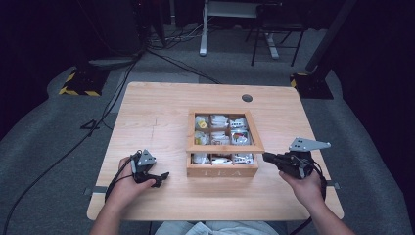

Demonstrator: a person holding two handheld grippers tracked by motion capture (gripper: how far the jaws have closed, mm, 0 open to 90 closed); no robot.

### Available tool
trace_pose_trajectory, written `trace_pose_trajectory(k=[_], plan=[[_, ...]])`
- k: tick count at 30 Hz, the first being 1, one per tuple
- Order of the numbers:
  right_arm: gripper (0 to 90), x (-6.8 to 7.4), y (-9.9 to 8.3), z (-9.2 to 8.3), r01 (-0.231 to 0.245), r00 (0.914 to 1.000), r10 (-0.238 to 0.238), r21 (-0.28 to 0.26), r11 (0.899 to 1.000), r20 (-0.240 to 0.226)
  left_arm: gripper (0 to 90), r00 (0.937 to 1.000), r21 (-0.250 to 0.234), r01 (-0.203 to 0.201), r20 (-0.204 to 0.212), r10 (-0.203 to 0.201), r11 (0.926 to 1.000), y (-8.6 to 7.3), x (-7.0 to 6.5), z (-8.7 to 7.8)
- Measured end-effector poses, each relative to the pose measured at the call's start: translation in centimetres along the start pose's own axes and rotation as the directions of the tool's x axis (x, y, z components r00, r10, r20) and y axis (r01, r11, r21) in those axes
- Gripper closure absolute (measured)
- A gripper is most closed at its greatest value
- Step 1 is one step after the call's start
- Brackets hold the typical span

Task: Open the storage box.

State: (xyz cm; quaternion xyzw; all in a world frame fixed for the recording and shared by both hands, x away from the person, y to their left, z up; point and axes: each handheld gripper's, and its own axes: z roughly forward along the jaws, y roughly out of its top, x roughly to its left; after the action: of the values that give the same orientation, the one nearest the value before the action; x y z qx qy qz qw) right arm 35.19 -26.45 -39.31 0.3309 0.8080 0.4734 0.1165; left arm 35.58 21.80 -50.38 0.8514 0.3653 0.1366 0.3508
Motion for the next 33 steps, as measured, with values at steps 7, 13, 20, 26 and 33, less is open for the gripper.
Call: trace_pose_trajectory(k=[7,13,20,26,33], plan=[[90.0,-0.1,0.9,-0.2,-0.004,1.0,0.004,-0.023,1.0,0.005,18.9,1.0,0.0,-0.001,0.001,0.001,1.0,0.0,0.0,0.0],[90.0,-0.4,1.9,-0.5,-0.001,1.0,0.001,-0.041,0.999,0.01,18.9,1.0,-0.001,0.0,0.002,0.0,1.0,0.0,0.0,0.0],[90.0,-0.7,2.8,-0.4,-0.004,0.9999,0.004,-0.057,0.998,0.013,18.9,1.0,-0.001,0.0,0.002,0.0,1.0,0.0,0.0,0.0],[90.0,-0.9,3.5,-0.4,-0.004,0.9998,0.005,-0.072,0.997,0.017,18.9,1.0,-0.001,0.0,0.002,0.0,1.0,0.0,0.0,0.0],[90.0,-0.9,4.2,-0.4,0.002,0.9999,-0.001,-0.089,0.996,0.017,18.9,1.0,-0.001,0.0,0.0,0.0,1.0,0.0,0.0,0.0]])
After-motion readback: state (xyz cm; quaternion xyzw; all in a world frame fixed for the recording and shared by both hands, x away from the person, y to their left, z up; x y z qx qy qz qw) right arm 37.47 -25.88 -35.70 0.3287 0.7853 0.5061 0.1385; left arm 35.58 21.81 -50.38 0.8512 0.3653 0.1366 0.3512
